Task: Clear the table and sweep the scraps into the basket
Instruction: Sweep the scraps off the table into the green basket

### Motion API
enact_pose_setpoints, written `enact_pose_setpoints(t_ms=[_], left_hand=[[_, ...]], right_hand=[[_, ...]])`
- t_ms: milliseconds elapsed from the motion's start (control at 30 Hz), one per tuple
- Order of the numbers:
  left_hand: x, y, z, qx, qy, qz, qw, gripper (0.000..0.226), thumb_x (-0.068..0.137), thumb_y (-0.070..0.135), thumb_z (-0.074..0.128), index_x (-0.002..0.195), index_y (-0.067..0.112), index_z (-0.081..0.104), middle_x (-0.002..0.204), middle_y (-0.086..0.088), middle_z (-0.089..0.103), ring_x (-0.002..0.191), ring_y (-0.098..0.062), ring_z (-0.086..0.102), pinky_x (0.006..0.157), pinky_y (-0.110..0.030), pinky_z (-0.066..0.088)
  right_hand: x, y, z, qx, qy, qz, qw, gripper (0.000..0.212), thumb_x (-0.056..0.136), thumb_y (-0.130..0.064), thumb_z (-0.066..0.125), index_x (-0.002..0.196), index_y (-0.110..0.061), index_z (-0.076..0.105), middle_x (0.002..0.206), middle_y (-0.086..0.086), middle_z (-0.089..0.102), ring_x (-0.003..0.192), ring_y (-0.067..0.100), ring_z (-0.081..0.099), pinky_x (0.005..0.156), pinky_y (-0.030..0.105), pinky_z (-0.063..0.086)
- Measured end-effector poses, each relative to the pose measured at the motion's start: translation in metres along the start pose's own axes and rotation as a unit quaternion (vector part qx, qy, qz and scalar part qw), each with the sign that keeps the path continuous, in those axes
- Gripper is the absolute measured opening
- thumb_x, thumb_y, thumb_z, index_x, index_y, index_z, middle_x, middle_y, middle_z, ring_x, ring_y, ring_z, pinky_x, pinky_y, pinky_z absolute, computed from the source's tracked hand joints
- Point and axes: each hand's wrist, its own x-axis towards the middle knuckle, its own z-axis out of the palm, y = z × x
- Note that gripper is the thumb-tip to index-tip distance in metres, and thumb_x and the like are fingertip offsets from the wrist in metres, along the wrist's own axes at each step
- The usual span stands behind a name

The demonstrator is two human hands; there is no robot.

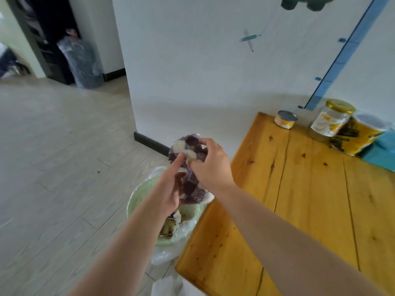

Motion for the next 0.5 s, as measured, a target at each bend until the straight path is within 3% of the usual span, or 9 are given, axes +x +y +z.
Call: enact_pose_setpoints(t_ms=[100, 200, 267, 333, 400, 500], left_hand=[[-0.006, 0.002, -0.001, -0.033, -0.028, 0.013, 0.999, 0.069, 0.065, 0.056, 0.058, 0.113, 0.006, 0.056, 0.105, -0.016, 0.067, 0.095, -0.03, 0.063, 0.084, -0.041, 0.049], [-0.01, 0.004, -0.001, -0.054, -0.035, 0.025, 0.998, 0.055, 0.069, 0.05, 0.059, 0.103, 0.006, 0.063, 0.085, -0.011, 0.073, 0.075, -0.025, 0.069, 0.068, -0.035, 0.052], [-0.014, 0.007, 0.002, -0.074, -0.052, 0.052, 0.995, 0.041, 0.08, 0.043, 0.054, 0.097, 0.008, 0.065, 0.08, -0.011, 0.073, 0.067, -0.024, 0.069, 0.059, -0.032, 0.055], [-0.015, 0.01, 0.003, -0.077, -0.064, 0.076, 0.992, 0.04, 0.08, 0.04, 0.055, 0.102, 0.009, 0.065, 0.09, -0.012, 0.072, 0.076, -0.026, 0.069, 0.064, -0.034, 0.054], [-0.02, 0.015, 0.006, -0.074, -0.064, 0.086, 0.992, 0.044, 0.074, 0.037, 0.059, 0.109, 0.01, 0.064, 0.1, -0.013, 0.071, 0.089, -0.029, 0.067, 0.074, -0.039, 0.051], [-0.027, 0.02, 0.018, -0.076, -0.067, 0.087, 0.991, 0.041, 0.07, 0.029, 0.061, 0.105, 0.009, 0.065, 0.101, -0.013, 0.071, 0.089, -0.029, 0.068, 0.078, -0.041, 0.051]], right_hand=[[-0.006, -0.005, -0.002, 0.0, -0.012, -0.001, 1.0, 0.059, 0.082, -0.027, 0.066, 0.134, -0.019, 0.039, 0.124, 0.004, 0.05, 0.106, 0.016, 0.051, 0.08, 0.022, 0.042], [-0.012, -0.009, -0.002, 0.036, -0.038, 0.016, 0.999, 0.061, 0.076, -0.031, 0.07, 0.13, -0.021, 0.044, 0.119, 0.001, 0.052, 0.106, 0.016, 0.053, 0.085, 0.027, 0.048], [-0.015, -0.011, -0.006, 0.117, -0.061, 0.029, 0.991, 0.052, 0.075, -0.03, 0.073, 0.122, -0.019, 0.052, 0.112, 0.0, 0.058, 0.103, 0.016, 0.057, 0.087, 0.029, 0.051], [-0.014, -0.011, -0.011, 0.209, -0.051, 0.058, 0.975, 0.042, 0.078, -0.031, 0.07, 0.116, -0.017, 0.058, 0.108, 0.002, 0.062, 0.1, 0.018, 0.06, 0.088, 0.032, 0.052], [-0.009, -0.006, -0.017, 0.234, -0.025, 0.113, 0.965, 0.05, 0.079, -0.042, 0.066, 0.12, -0.016, 0.056, 0.114, 0.007, 0.061, 0.104, 0.023, 0.06, 0.093, 0.04, 0.05], [-0.007, 0.001, -0.028, 0.249, -0.078, 0.198, 0.945, 0.059, 0.072, -0.06, 0.063, 0.1, -0.008, 0.064, 0.109, 0.011, 0.068, 0.098, 0.028, 0.065, 0.092, 0.044, 0.051]])
